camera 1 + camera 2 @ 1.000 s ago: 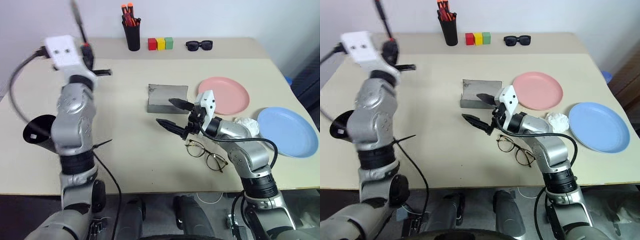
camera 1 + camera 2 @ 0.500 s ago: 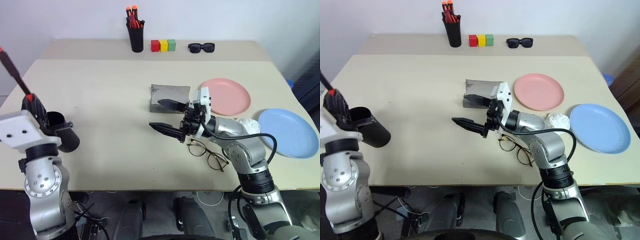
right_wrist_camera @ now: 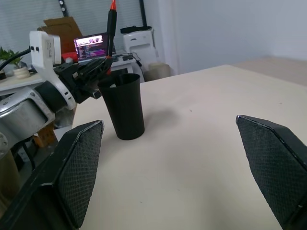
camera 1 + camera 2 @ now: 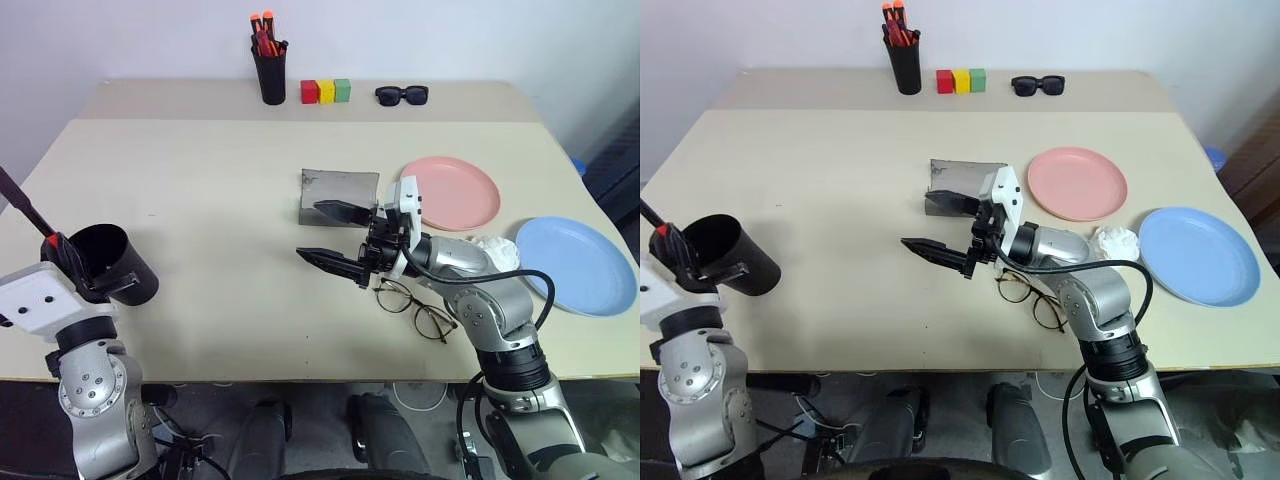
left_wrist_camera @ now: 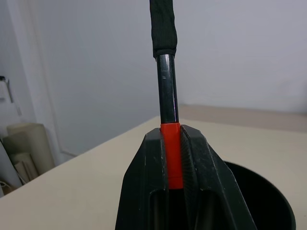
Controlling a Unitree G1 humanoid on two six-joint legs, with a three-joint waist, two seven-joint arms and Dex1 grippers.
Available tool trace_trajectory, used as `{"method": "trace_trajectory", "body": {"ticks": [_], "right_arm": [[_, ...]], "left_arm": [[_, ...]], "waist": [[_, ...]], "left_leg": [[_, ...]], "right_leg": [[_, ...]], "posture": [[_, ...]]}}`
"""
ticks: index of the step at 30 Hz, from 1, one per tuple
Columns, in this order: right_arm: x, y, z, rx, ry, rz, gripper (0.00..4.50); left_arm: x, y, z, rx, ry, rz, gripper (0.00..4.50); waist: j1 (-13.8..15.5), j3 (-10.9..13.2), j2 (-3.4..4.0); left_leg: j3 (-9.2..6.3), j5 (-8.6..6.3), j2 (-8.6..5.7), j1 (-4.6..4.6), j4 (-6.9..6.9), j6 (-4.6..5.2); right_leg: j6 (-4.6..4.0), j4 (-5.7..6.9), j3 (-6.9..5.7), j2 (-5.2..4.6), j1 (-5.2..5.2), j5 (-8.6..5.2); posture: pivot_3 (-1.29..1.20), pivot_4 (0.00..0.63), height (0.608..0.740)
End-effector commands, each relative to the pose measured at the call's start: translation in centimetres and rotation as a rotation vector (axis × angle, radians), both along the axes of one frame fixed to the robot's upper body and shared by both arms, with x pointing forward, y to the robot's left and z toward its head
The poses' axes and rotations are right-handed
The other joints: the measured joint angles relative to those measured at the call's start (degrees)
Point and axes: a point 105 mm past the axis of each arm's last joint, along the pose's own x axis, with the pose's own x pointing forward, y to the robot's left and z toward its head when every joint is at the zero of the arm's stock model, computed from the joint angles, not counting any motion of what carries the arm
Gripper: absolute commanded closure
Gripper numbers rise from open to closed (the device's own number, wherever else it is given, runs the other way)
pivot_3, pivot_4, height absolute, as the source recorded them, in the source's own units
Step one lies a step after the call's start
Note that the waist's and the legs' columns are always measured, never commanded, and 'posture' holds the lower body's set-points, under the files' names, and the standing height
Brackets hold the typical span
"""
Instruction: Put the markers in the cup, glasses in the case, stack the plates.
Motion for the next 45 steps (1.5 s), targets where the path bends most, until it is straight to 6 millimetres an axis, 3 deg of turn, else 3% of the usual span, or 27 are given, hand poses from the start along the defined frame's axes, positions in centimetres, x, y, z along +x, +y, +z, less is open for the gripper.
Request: {"method": "trace_trajectory", "body": {"ticks": [1,10,13,17,23,27,31,34,35,38,45], "right_arm": [[-0.8,0.4,1.0,0.018,-0.052,0.023,0.00],[-0.7,0.7,1.0,0.022,-0.051,0.035,0.00],[-0.7,0.7,1.1,0.023,-0.052,0.036,0.00],[-0.7,0.8,1.1,0.024,-0.052,0.038,0.00],[-0.8,0.8,1.1,0.024,-0.055,0.035,0.00],[-0.7,0.7,1.2,0.024,-0.056,0.032,0.00],[-0.4,0.2,1.4,0.027,-0.057,0.007,0.00],[0.2,-0.5,1.8,0.031,-0.061,-0.036,0.00],[0.4,-0.8,1.9,0.033,-0.063,-0.054,0.00],[0.9,-1.8,2.1,0.021,-0.075,-0.106,0.00],[1.9,-5.5,1.0,-0.115,-0.093,-0.274,0.00]], "left_arm": [[-0.7,-0.3,0.5,0.017,-0.032,-0.003,4.48],[-1.0,-0.9,-0.1,0.008,-0.014,-0.015,4.48],[-0.9,-0.9,-0.3,0.001,-0.009,-0.009,3.25],[-0.7,-1.0,-0.4,-0.002,-0.007,-0.008,1.22],[-0.5,-1.0,0.0,-0.005,-0.024,-0.015,1.22],[0.3,-1.3,2.4,0.012,-0.099,-0.050,1.22],[3.0,-4.4,7.5,0.067,-0.218,-0.280,1.22],[5.6,-8.4,9.4,0.096,-0.179,-0.554,1.22],[6.5,-10.0,9.5,0.147,-0.119,-0.645,0.95],[9.2,-13.3,7.5,0.209,0.129,-0.837,0.02],[13.8,-18.4,2.6,0.298,0.540,-1.159,0.02]], "waist": [[0.0,0.0,0.00],[0.0,0.0,0.00],[0.0,0.0,0.00],[0.0,0.0,0.01],[0.0,0.0,0.01],[0.1,0.0,0.00],[0.1,0.0,-0.01],[0.0,0.0,0.01],[0.0,0.0,0.01],[-0.1,0.0,0.05],[-0.2,0.0,0.07]], "left_leg": [[0.00,0.00,0.00,0.00,0.00,0.00],[0.00,0.00,0.01,0.00,0.00,0.00],[0.00,0.00,0.01,0.00,0.00,0.00],[0.00,0.00,0.01,0.00,-0.01,0.00],[0.00,0.00,0.01,0.00,0.00,0.00],[-0.01,0.00,0.00,0.00,0.00,0.00],[-0.07,0.00,0.00,-0.01,0.04,0.00],[-0.07,0.00,-0.02,0.00,0.04,0.00],[-0.05,0.00,-0.03,0.01,0.03,0.01],[-0.07,0.00,-0.03,0.05,-0.04,0.01],[-0.08,0.01,-0.02,0.11,-0.10,0.01]], "right_leg": [[0.00,0.00,0.00,0.00,0.00,0.00],[-0.03,-0.02,0.00,0.00,0.01,-0.01],[-0.03,-0.02,0.00,0.00,0.01,-0.01],[-0.02,-0.02,0.00,0.00,0.01,-0.01],[-0.02,-0.02,0.00,0.01,0.01,-0.01],[-0.03,-0.02,0.00,0.01,0.01,-0.01],[0.00,-0.01,-0.06,0.02,0.05,0.00],[0.16,-0.04,-0.07,0.01,0.09,0.09],[0.16,-0.06,-0.06,0.00,0.10,0.09],[0.18,-0.05,-0.07,0.03,0.09,0.09],[0.18,0.00,-0.07,0.08,0.08,0.07]], "posture": [[0.00,0.150,0.740],[0.00,0.150,0.740],[0.00,0.150,0.740],[0.00,0.150,0.740],[0.00,0.150,0.740],[0.00,0.150,0.740],[0.00,0.150,0.740],[0.00,0.150,0.740],[0.00,0.150,0.740],[0.00,0.150,0.740],[0.00,0.150,0.740]]}}
